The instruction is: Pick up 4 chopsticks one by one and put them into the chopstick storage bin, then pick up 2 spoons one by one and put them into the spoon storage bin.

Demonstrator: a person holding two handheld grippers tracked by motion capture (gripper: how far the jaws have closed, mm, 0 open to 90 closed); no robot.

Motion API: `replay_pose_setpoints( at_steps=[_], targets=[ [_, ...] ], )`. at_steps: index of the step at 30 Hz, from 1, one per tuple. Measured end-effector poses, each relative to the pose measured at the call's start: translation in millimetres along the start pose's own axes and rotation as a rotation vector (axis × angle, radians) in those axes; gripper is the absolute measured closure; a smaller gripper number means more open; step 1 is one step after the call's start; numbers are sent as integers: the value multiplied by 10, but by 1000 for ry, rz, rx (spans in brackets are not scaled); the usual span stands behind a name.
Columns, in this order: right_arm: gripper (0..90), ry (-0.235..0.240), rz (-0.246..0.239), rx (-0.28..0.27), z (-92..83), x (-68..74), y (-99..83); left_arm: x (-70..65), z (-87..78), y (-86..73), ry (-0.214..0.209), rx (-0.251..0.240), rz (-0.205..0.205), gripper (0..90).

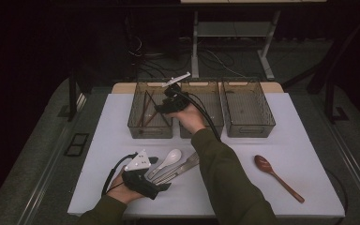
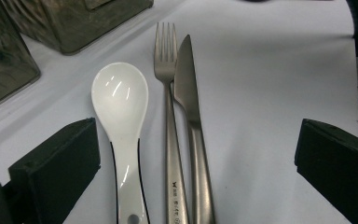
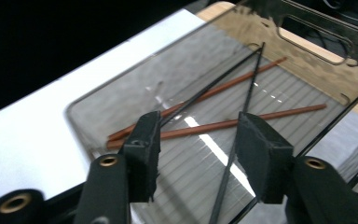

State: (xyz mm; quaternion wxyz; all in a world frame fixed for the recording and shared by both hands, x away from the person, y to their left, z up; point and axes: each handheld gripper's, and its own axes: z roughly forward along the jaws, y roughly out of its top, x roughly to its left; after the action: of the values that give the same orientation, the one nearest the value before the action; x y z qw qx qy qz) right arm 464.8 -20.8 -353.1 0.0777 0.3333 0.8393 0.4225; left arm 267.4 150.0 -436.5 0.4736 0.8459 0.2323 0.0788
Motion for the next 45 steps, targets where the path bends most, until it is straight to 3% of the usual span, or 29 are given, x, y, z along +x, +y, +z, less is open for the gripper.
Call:
replay_pose_setpoints(
  at_steps=[12,23,45],
  targets=[
    [447,36,-40,-33,-390,33,-220,-8,12,-2,1,0,-9,0],
    [435,49,-72,-64,-722,-19,-443,-5,16,-7,0,0,-15,0],
    [412,63,-65,-111,-1102,-92,-831,1,8,-9,7,22,-3,0]
  ],
)
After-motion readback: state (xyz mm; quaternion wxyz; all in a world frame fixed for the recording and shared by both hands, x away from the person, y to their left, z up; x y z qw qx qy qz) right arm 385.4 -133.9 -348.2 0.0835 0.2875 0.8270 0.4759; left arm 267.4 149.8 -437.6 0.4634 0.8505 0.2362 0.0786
